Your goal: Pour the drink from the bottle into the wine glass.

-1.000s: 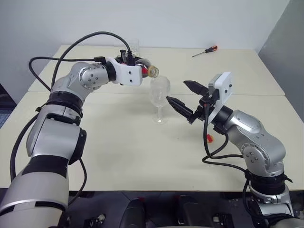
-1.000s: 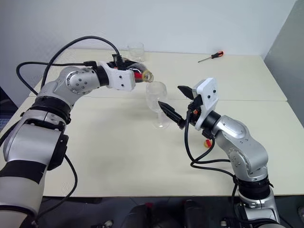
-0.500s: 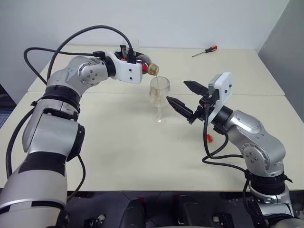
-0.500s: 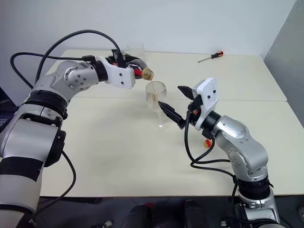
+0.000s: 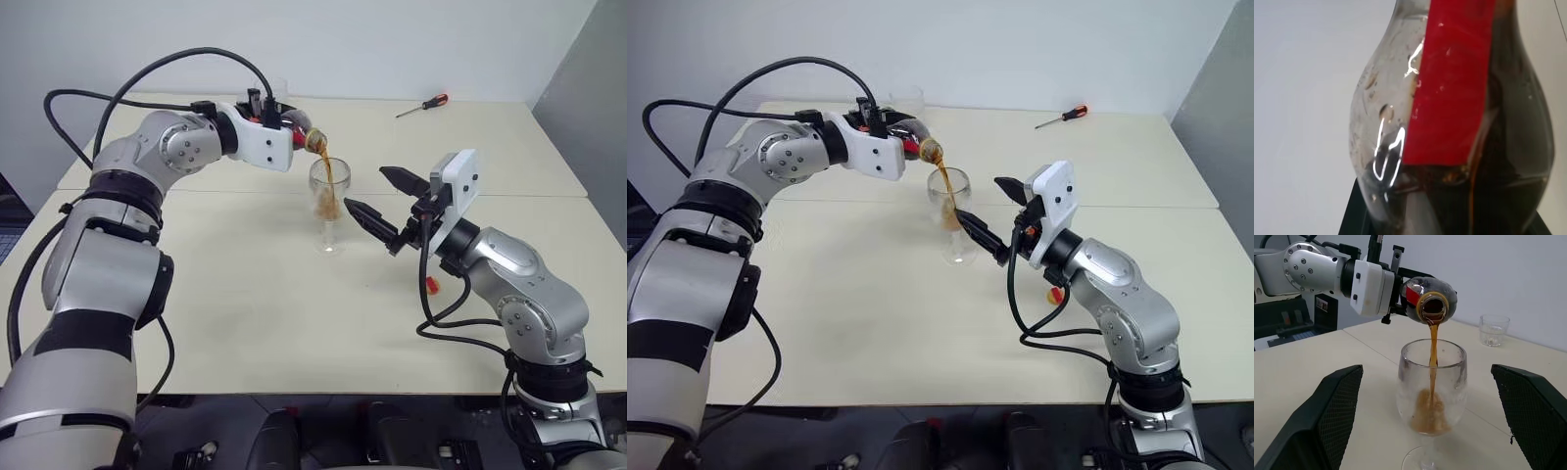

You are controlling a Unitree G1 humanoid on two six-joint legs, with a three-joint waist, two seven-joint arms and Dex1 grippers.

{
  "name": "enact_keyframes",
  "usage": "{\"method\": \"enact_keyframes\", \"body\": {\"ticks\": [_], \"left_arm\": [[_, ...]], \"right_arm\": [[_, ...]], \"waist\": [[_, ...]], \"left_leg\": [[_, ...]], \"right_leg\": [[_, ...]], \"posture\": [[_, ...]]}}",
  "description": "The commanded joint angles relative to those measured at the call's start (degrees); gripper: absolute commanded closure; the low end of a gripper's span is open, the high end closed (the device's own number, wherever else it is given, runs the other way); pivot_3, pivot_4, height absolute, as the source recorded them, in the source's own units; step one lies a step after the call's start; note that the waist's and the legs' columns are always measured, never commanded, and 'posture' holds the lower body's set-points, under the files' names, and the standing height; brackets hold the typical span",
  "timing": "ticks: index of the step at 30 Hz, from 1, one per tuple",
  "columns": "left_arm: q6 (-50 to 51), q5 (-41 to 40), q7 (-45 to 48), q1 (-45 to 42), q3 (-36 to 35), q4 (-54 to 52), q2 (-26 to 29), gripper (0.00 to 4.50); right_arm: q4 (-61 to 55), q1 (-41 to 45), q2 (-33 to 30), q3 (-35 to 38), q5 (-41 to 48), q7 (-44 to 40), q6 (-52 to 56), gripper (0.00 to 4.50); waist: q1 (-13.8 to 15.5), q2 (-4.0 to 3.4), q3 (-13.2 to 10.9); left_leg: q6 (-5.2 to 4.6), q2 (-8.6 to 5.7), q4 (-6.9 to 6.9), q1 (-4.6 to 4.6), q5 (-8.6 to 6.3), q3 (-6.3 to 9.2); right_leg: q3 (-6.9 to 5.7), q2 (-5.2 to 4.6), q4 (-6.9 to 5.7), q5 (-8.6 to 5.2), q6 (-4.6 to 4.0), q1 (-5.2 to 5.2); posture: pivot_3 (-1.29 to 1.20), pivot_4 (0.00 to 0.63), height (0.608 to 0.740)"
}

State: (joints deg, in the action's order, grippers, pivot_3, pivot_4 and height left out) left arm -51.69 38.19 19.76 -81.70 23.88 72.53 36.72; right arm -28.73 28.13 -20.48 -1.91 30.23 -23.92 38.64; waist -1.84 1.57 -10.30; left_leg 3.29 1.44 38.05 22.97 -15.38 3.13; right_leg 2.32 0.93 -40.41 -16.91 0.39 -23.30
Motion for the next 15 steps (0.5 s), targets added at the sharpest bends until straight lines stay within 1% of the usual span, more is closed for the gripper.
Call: {"method": "enact_keyframes", "body": {"ticks": [1, 15], "left_arm": [[-0.39, -0.65, -1.49, -2.74, -0.49, -0.72, 1.26, 3.23], [0.08, -0.03, -2.5, -3.38, 0.09, -0.43, 1.31, 3.23]], "right_arm": [[-1.65, 0.28, -0.02, 0.32, -0.04, 0.05, -0.59, 0.0], [-1.06, 0.79, 0.0, 0.27, -0.17, 0.03, -0.78, 0.0]], "waist": [[0.0, 0.0, 0.0], [0.0, 0.0, 0.0]], "left_leg": [[0.0, 0.0, 0.0, 0.0, 0.0, 0.0], [0.0, 0.0, 0.0, 0.0, 0.0, 0.0]], "right_leg": [[0.0, 0.0, 0.0, 0.0, 0.0, 0.0], [0.0, 0.0, -0.01, 0.0, 0.0, 0.0]], "posture": [[0.0, 0.15, 0.74], [0.0, 0.15, 0.74]]}}
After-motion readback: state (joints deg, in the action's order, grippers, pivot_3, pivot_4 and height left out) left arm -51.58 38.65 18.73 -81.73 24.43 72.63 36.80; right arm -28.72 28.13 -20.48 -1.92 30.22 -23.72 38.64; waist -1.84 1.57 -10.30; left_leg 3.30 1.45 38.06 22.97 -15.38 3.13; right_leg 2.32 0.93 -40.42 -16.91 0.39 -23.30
